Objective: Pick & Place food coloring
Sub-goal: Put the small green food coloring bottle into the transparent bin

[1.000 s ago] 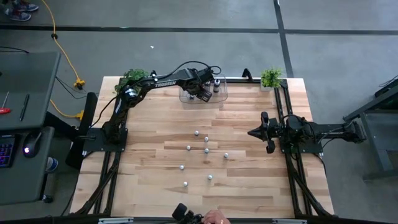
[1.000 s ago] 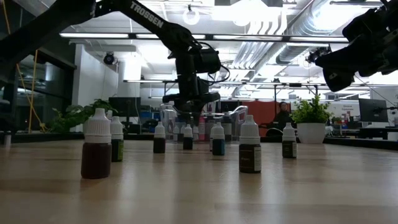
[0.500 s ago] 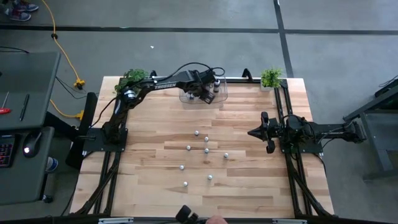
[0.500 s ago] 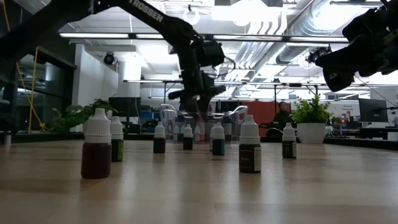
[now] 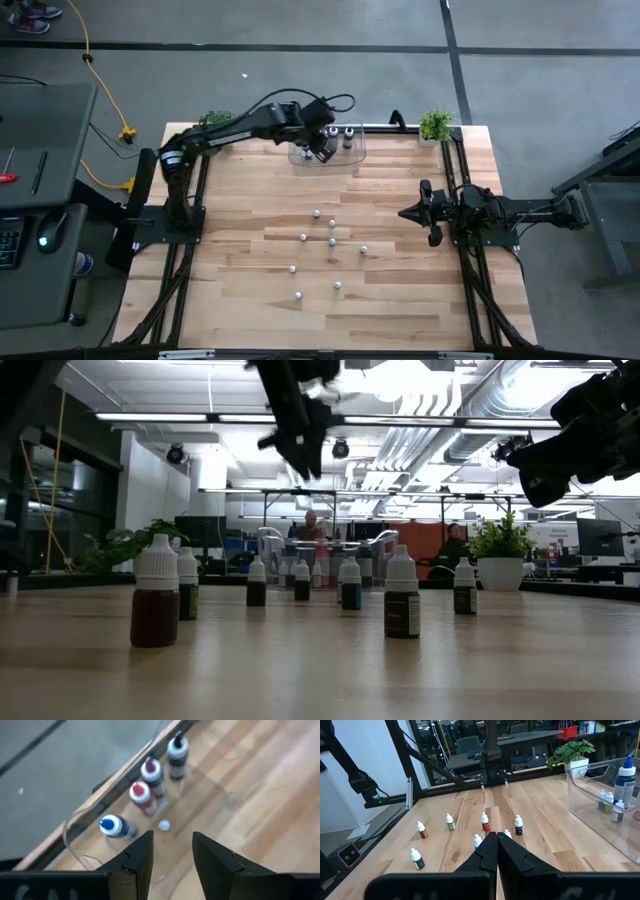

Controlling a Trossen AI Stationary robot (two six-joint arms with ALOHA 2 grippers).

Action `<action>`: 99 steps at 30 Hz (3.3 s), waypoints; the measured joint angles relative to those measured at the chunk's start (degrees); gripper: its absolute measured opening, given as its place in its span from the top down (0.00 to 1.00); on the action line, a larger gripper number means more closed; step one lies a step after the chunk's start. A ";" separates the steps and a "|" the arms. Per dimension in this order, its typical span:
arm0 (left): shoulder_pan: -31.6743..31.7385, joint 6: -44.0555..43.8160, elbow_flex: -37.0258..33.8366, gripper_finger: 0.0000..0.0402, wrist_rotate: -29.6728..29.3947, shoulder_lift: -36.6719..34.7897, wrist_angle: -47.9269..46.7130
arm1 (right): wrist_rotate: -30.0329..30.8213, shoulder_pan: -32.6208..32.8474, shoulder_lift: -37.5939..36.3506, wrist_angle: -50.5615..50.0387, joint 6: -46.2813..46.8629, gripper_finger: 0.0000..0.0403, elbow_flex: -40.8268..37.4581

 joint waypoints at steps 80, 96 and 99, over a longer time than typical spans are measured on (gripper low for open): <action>-40.68 4.64 -37.19 0.33 19.05 -10.53 15.99 | 0.02 0.01 1.07 -0.21 0.00 1.00 0.00; -41.81 3.19 -35.35 0.33 16.94 -4.39 15.86 | 0.02 0.01 2.42 -0.28 0.00 1.00 -0.02; -41.84 2.21 -35.41 0.33 16.83 -3.65 16.71 | 0.02 0.01 2.71 -0.25 0.00 1.00 -0.01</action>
